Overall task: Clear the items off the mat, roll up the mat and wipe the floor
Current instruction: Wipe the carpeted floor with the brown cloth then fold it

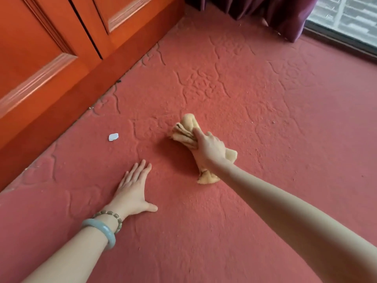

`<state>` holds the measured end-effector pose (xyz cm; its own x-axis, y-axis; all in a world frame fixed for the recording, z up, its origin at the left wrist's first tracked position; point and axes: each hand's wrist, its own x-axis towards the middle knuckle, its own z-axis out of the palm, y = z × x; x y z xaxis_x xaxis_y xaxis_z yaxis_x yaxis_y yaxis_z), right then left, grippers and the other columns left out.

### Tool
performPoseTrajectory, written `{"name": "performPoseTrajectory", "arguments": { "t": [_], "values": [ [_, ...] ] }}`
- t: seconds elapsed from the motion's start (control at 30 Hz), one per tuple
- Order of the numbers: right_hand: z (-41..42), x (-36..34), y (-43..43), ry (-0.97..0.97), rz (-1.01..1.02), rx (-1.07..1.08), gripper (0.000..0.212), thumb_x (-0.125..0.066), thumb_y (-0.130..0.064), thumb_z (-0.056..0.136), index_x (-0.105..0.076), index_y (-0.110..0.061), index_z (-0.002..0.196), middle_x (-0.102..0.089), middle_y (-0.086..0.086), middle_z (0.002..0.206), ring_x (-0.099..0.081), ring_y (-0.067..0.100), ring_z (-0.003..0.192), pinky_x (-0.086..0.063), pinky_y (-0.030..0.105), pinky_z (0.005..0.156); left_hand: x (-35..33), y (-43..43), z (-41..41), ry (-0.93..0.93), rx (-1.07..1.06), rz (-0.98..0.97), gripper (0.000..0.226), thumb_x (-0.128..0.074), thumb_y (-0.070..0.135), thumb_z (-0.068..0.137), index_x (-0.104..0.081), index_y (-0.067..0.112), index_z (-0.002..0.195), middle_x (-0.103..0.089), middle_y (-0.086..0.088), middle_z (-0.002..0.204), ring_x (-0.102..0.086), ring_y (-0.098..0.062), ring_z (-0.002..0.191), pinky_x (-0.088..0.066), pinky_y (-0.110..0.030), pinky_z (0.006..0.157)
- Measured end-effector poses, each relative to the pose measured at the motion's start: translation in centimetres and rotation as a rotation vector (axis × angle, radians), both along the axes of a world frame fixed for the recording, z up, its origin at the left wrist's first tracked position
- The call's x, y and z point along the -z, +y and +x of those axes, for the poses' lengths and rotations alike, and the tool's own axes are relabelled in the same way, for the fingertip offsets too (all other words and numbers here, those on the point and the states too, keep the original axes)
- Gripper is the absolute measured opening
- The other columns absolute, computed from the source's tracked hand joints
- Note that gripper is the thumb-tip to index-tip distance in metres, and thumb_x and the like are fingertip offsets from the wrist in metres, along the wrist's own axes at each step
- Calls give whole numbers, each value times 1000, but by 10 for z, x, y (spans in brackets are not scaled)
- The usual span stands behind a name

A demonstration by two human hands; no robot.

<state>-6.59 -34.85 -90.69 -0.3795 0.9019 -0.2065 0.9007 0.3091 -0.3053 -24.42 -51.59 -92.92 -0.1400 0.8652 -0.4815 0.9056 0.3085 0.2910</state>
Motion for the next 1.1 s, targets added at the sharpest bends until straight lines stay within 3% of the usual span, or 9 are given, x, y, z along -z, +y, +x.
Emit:
{"name": "performPoseTrajectory", "arguments": {
  "t": [0.1, 0.2, 0.37, 0.63, 0.77, 0.9, 1.1],
  "values": [
    [-2, -6, -53, 32, -83, -205, 39, -54, -29, 88, -44, -32, 126, -56, 8, 105, -58, 34, 98, -42, 40, 78, 1, 0, 0, 11, -20, 4, 130, -81, 52, 56, 5, 23, 150, 19, 7, 156, 18, -9, 142, 7, -30, 116],
    [16, -7, -71, 89, -140, -240, 44, -57, -32, 87, -43, -32, 129, -54, 8, 108, -54, 33, 101, -40, 40, 82, 4, 1, 0, 22, -21, -2, 134, -83, 52, 55, 7, 22, 150, 21, 14, 151, 19, -3, 138, 4, -31, 117],
    [113, -8, -17, 197, -65, 125, 48, -51, -50, 83, -49, -24, 123, -56, 13, 103, -56, 37, 98, -47, 46, 82, 7, 5, -2, 29, -32, -18, 135, -88, 49, 48, -2, 26, 150, 10, 8, 158, 10, -10, 145, 0, -33, 118],
    [338, 3, 18, -63, 46, 761, 36, -53, -20, 81, -48, -18, 117, -54, 24, 109, -54, 43, 104, -46, 47, 87, 6, 8, -1, 75, -24, -39, 137, -92, 44, 43, -10, 20, 151, 2, 1, 159, 3, -17, 146, -5, -37, 118],
    [381, 5, 0, -47, 38, 922, 36, -53, -17, 82, -47, -13, 117, -55, 26, 114, -53, 44, 107, -44, 45, 86, 1, 11, 3, 102, -11, -101, 137, -90, 46, 47, -5, 20, 151, 8, 0, 159, 6, -17, 146, -4, -36, 118],
    [331, 0, -6, -37, 38, 778, 37, -54, -21, 83, -48, -17, 119, -57, 25, 108, -56, 44, 101, -45, 44, 80, -6, 12, 10, 153, -6, -150, 136, -86, 51, 53, 3, 20, 151, 13, 0, 159, 8, -17, 146, -6, -39, 119],
    [168, -12, -85, -25, -12, 225, 48, -49, -21, 89, -36, -31, 134, -53, 13, 106, -58, 34, 94, -40, 38, 70, -19, 4, 20, 207, 88, -110, 122, -79, 52, 65, 4, 24, 151, 8, 1, 159, 8, -16, 146, -7, -41, 117]
  ]
}}
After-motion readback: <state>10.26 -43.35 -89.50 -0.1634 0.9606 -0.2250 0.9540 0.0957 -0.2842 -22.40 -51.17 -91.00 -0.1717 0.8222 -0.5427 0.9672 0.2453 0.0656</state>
